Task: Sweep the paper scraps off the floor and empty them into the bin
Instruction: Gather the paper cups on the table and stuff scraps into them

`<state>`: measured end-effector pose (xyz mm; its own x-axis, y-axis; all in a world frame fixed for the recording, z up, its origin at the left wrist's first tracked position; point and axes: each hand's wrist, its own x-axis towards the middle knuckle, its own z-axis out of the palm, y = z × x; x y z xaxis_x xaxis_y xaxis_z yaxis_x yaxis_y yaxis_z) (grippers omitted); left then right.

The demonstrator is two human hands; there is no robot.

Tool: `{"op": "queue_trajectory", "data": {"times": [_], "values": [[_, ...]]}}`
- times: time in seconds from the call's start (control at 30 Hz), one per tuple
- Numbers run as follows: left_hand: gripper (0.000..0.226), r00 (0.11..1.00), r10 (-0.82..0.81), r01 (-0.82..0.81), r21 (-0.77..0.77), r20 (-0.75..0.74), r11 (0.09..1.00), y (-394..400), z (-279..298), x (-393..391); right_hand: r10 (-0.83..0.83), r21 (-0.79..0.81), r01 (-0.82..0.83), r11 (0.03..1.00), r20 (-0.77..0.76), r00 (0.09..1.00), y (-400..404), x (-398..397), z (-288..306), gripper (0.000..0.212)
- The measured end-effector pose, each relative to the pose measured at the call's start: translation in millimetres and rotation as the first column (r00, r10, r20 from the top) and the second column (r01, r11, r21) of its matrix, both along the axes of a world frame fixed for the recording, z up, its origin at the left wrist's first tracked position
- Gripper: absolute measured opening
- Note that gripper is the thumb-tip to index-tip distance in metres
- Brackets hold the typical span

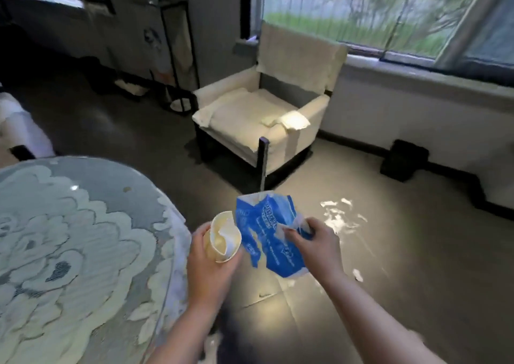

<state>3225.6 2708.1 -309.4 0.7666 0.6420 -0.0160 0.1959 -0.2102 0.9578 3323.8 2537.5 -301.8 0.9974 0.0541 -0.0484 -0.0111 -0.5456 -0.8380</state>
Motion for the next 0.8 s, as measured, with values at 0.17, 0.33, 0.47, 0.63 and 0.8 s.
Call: {"op": "queue_trajectory", "data": {"times": [0.17,0.33,0.47,0.63,0.8], "values": [[0.066,0.968,-0.252,0.251,0.015,0.01,0.968,-114,5,74,-0.225,0.037,0.227,0.973,-0.068,0.972,-142,34,-4,0.03],[0.063,0.928,-0.371,0.372,-0.016,0.037,0.928,-226,7,136,-0.361,0.024,0.362,0.932,-0.054,0.931,-257,64,0,0.02],[0.063,0.885,-0.465,0.465,-0.052,0.02,0.884,-297,0,170,-0.452,0.001,0.453,0.892,-0.053,0.89,-324,83,4,0.027],[0.064,0.826,-0.563,0.56,-0.064,-0.031,0.826,-354,-8,219,-0.546,-0.02,0.547,0.837,-0.092,0.833,-379,112,-4,0.03],[0.063,0.794,-0.605,0.601,-0.07,-0.062,0.796,-384,-17,290,-0.584,-0.069,0.58,0.811,-0.117,0.803,-409,165,-17,0.022]]}}
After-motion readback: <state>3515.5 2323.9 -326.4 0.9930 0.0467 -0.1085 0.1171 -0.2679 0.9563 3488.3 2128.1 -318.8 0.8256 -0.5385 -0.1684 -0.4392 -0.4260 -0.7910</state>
